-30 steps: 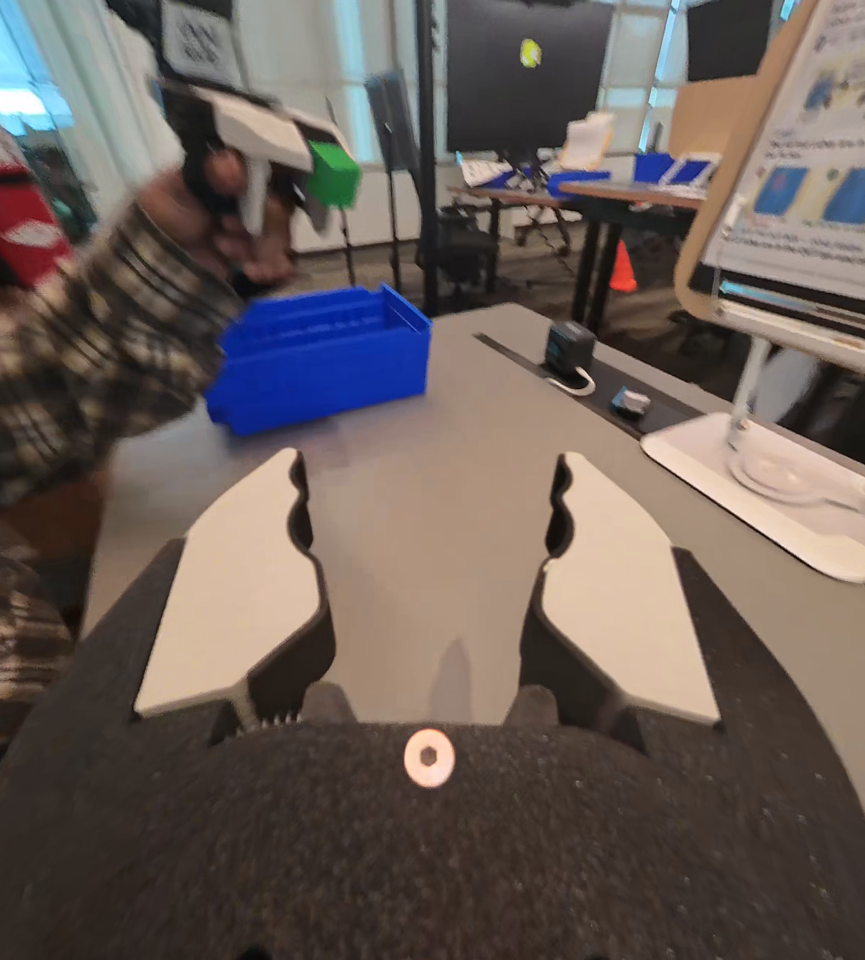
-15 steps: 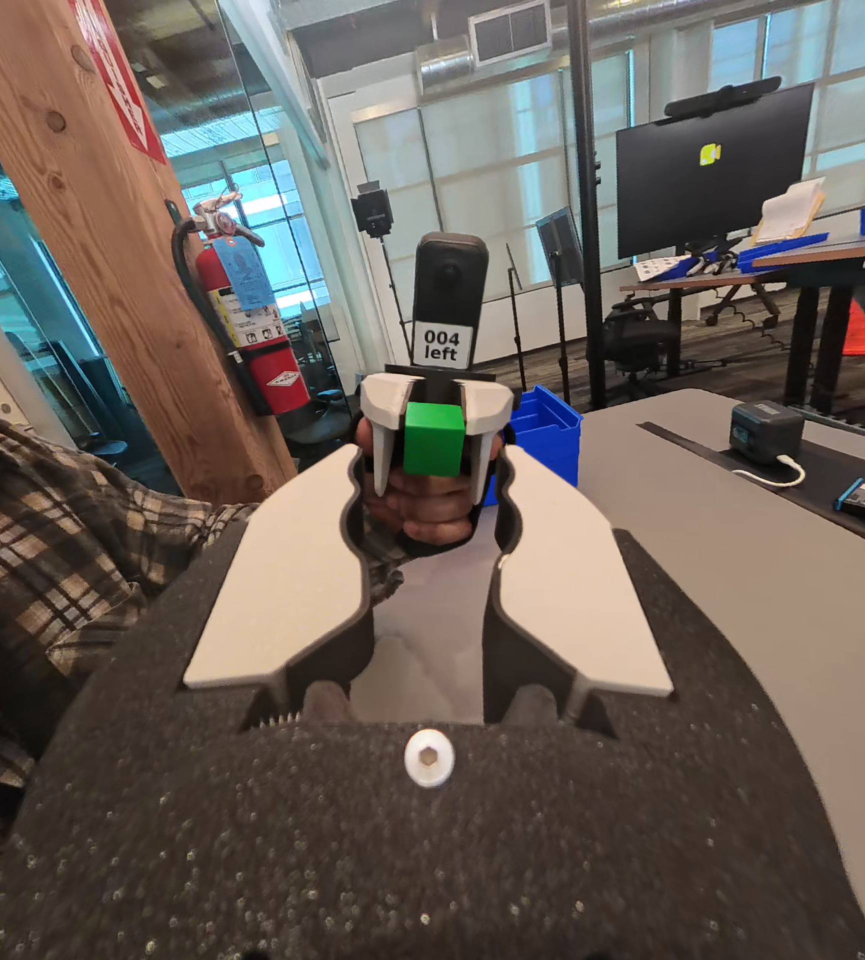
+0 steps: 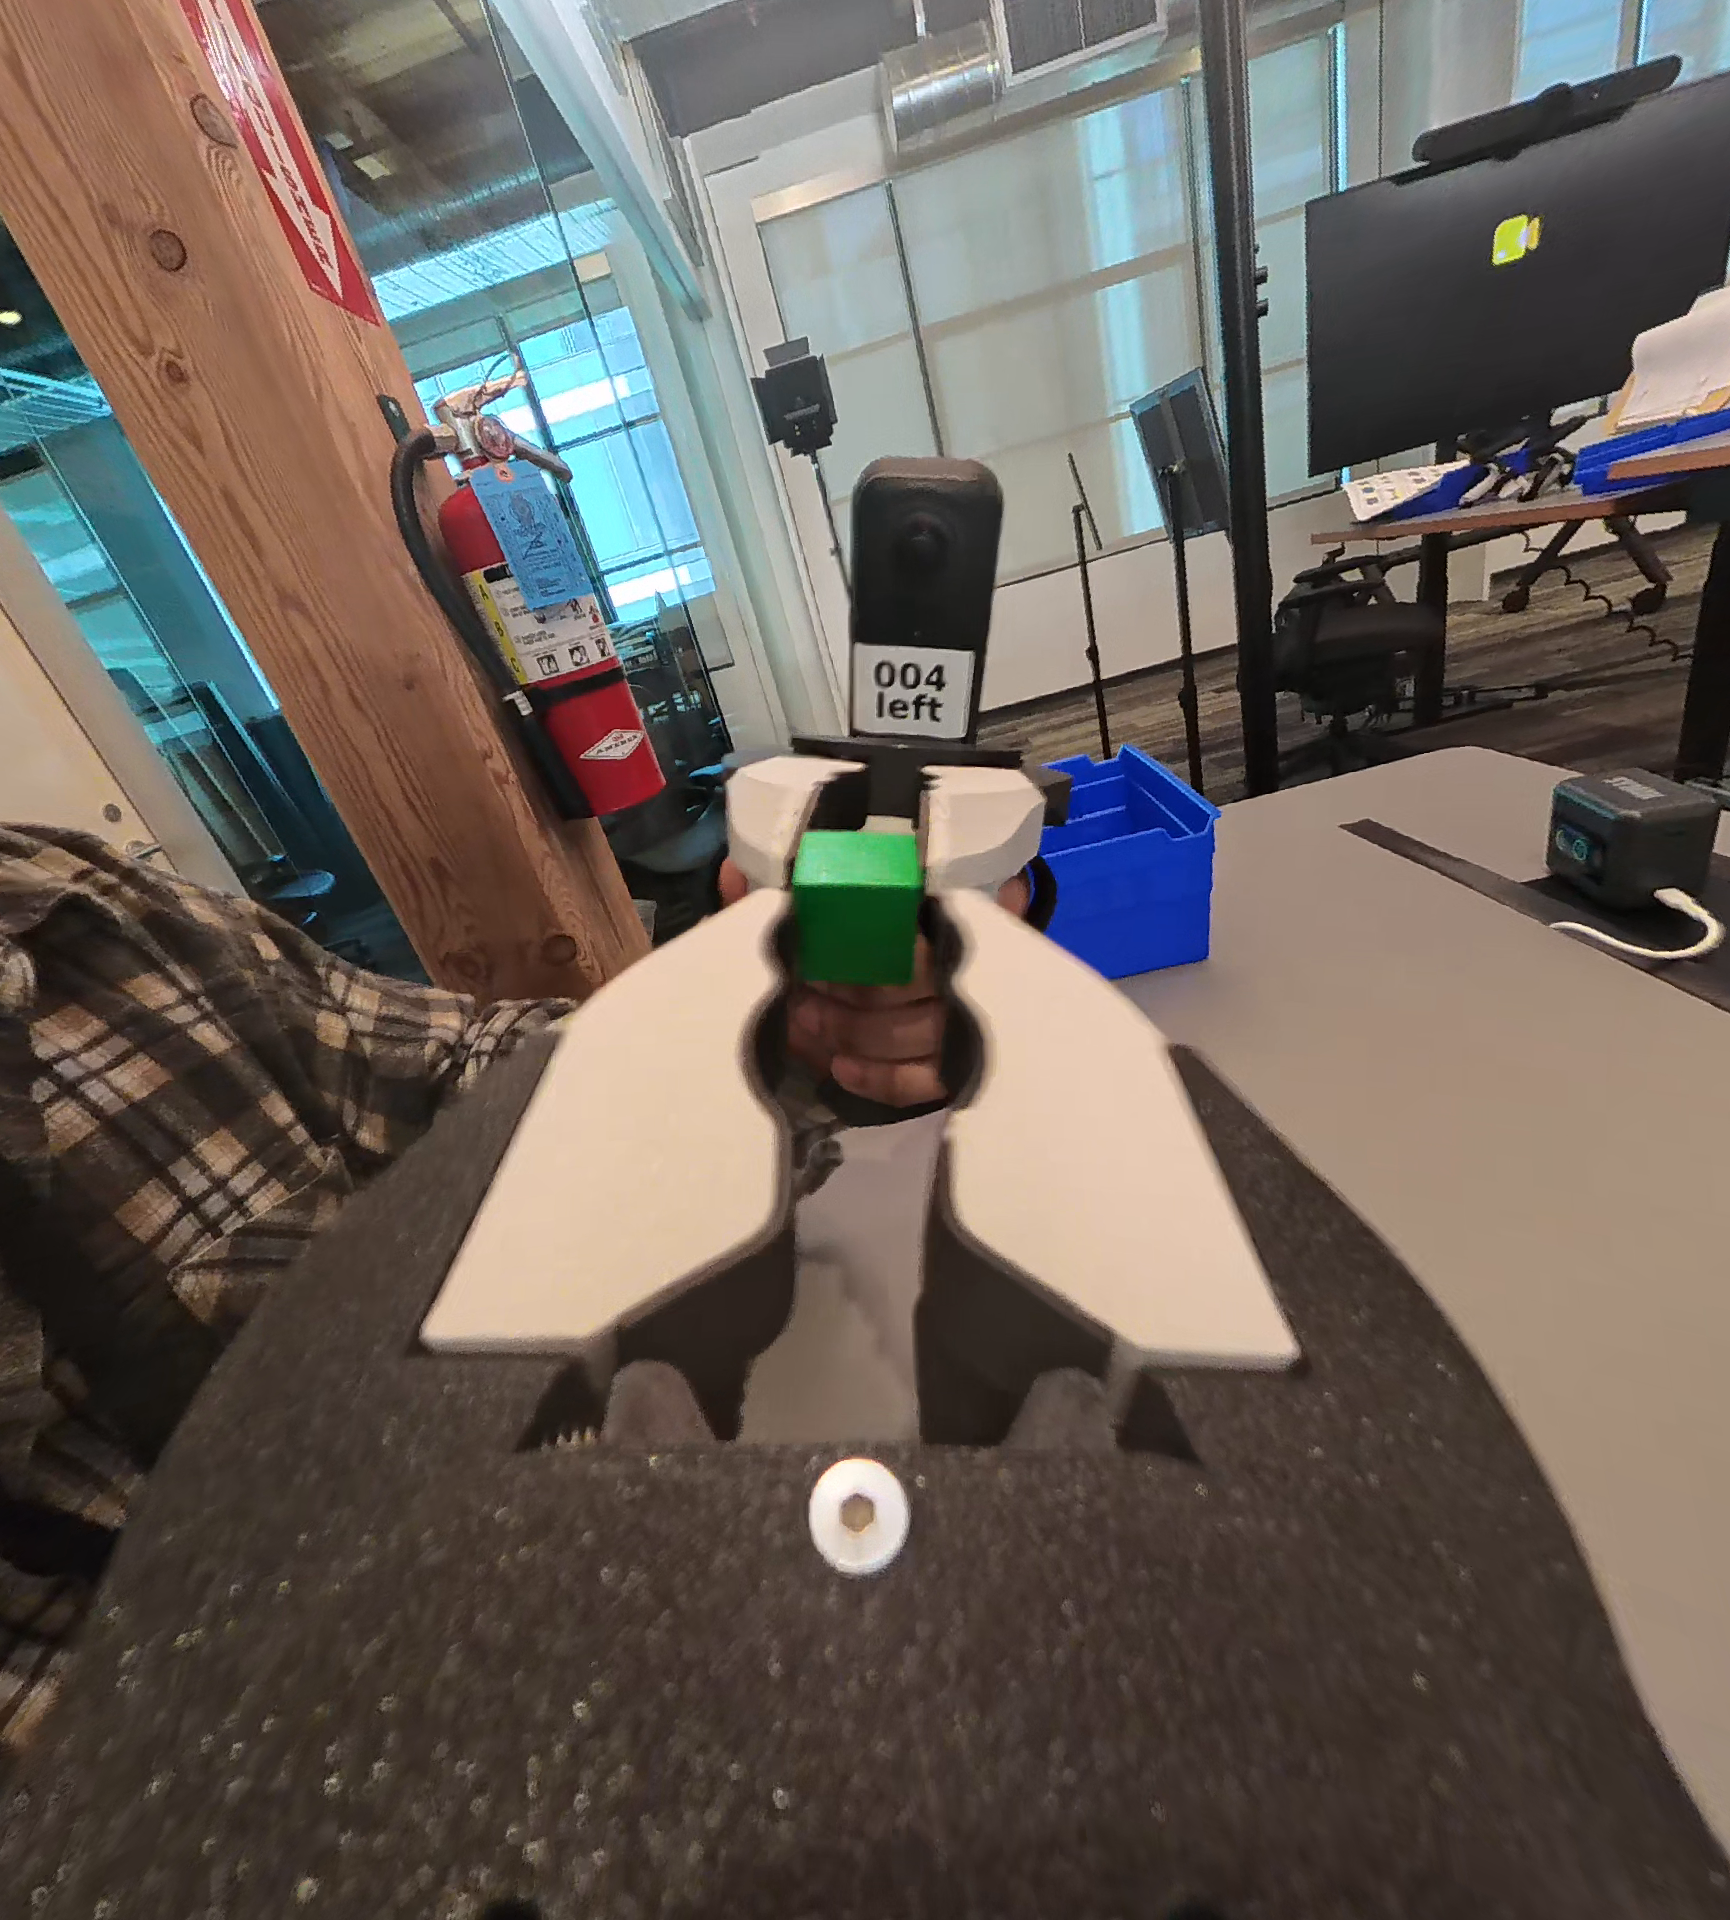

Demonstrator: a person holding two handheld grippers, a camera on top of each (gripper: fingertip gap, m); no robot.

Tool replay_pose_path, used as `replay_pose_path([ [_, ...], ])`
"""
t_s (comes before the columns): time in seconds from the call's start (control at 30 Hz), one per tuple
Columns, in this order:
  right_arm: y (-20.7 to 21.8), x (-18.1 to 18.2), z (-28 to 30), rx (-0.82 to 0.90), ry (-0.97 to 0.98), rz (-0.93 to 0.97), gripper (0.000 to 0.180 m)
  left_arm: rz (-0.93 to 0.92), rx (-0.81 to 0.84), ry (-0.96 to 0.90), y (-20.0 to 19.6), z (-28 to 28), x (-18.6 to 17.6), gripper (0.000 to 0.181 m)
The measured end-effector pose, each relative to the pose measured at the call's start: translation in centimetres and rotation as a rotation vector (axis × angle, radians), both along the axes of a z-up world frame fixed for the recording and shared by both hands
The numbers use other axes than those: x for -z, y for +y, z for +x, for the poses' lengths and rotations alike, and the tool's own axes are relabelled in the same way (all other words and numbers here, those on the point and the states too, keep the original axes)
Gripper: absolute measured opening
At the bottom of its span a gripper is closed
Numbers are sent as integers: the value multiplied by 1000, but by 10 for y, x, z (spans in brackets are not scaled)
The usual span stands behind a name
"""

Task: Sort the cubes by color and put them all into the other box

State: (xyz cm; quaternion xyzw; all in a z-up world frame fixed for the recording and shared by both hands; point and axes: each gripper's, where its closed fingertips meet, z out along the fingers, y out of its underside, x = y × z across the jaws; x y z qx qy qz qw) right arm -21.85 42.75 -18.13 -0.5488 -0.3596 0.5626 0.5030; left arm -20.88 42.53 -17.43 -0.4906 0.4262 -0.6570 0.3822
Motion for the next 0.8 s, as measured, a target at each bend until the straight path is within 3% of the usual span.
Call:
replay_pose_path([
  [0.03, -2, 0, -1, -17, -1, -2, 21, 5, -3, -7, 0, -1, -1, 21],
  [0.27, -4, -8, 6, -10, -49, -12, 22, -1, -15, -41, 1, -8, -12, 22],
  [0.4, 3, -20, 44, 106, -128, -13, 21, 12, -59, -23, 2, -16, -13, 24],
  [0.63, 57, -21, 241, 720, -596, -183, 21, 99, -182, 127, -6, -37, 1, 37],
  [0.8, 76, 20, 368, 988, -864, -483, 22, 132, -238, 221, -14, -46, 8, 42],
])
